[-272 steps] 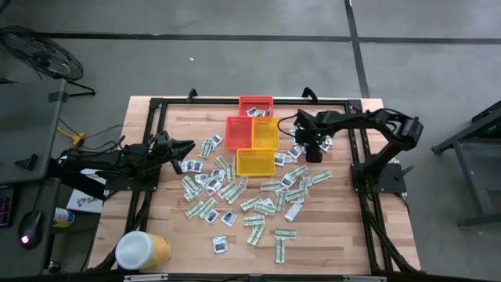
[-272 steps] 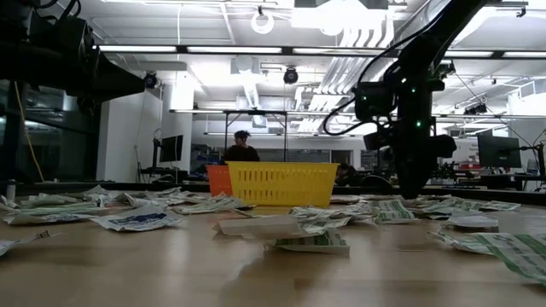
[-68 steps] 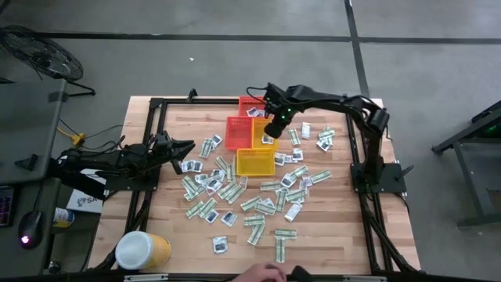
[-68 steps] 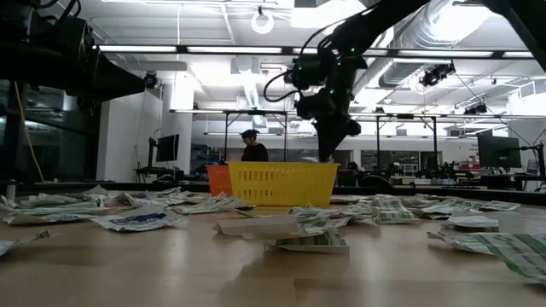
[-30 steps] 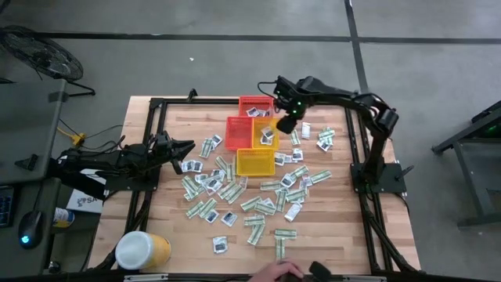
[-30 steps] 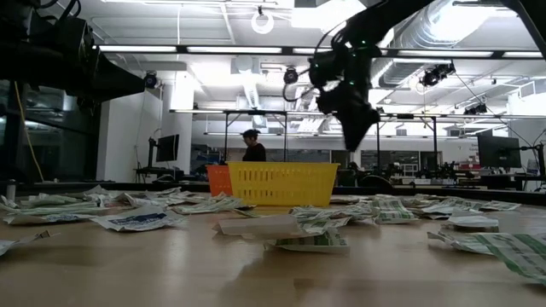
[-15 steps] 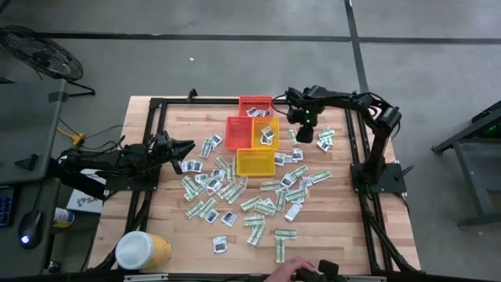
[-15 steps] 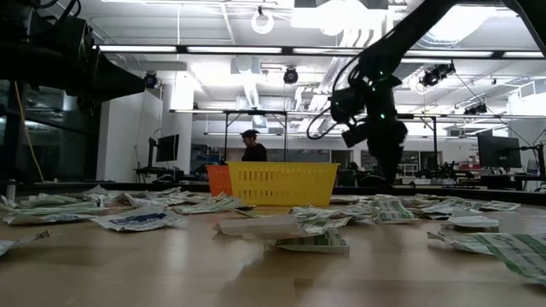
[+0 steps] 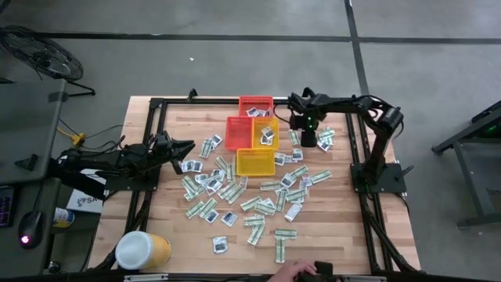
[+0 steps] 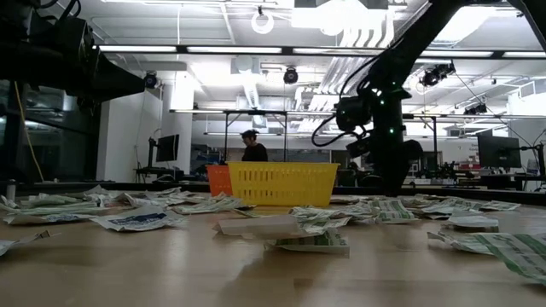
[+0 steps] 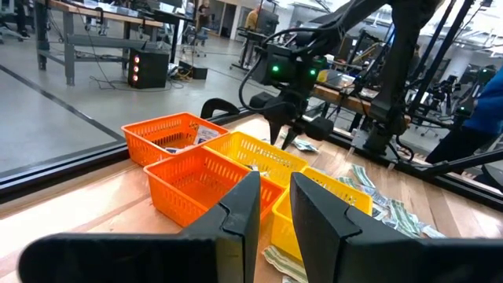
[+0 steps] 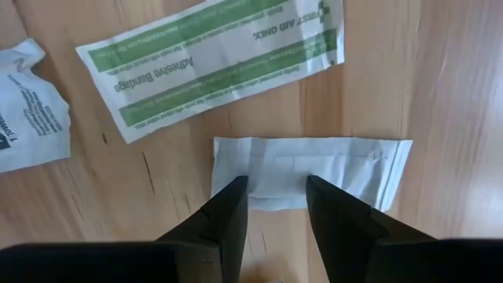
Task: Pick & Place First Aid Supplies
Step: Put the bandage into the bottom orange bin
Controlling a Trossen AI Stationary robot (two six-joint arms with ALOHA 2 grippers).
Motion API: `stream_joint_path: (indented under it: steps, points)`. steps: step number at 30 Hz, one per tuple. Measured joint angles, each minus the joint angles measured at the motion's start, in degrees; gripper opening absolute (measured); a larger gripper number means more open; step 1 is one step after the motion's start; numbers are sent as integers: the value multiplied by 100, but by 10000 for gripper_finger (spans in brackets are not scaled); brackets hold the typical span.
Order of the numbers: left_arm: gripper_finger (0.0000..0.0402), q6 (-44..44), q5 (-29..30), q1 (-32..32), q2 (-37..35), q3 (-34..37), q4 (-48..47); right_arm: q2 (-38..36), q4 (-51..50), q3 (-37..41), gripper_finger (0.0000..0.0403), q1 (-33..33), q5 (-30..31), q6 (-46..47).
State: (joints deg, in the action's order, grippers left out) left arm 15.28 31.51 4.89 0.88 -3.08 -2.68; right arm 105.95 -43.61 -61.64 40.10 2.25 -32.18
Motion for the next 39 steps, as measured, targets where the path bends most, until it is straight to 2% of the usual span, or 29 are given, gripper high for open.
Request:
stream_joint_path:
  steps: [7, 16, 22, 28, 34, 39]
  points:
    - [73, -1, 0, -1, 1, -1, 0, -29, 334, 376, 109, 13, -294, 59]
    - [73, -1, 0, 1, 1, 1, 0, -48, 358, 433, 12, 61, -439, 620]
    - [73, -1, 2, 0, 0, 0, 0, -405, 206, 374, 8, 87, -499, 988]
    - [73, -1, 0, -1, -1, 1, 0, -718, -301, -324, 4, -89, -805, 1350]
    - [73, -1, 0, 0, 1, -1, 0, -721, -389, -1174, 2, -461, -993, 1368]
    - [73, -1, 1, -1, -1, -1, 1, -430, -411, -1942, 2, -883, -976, 1313]
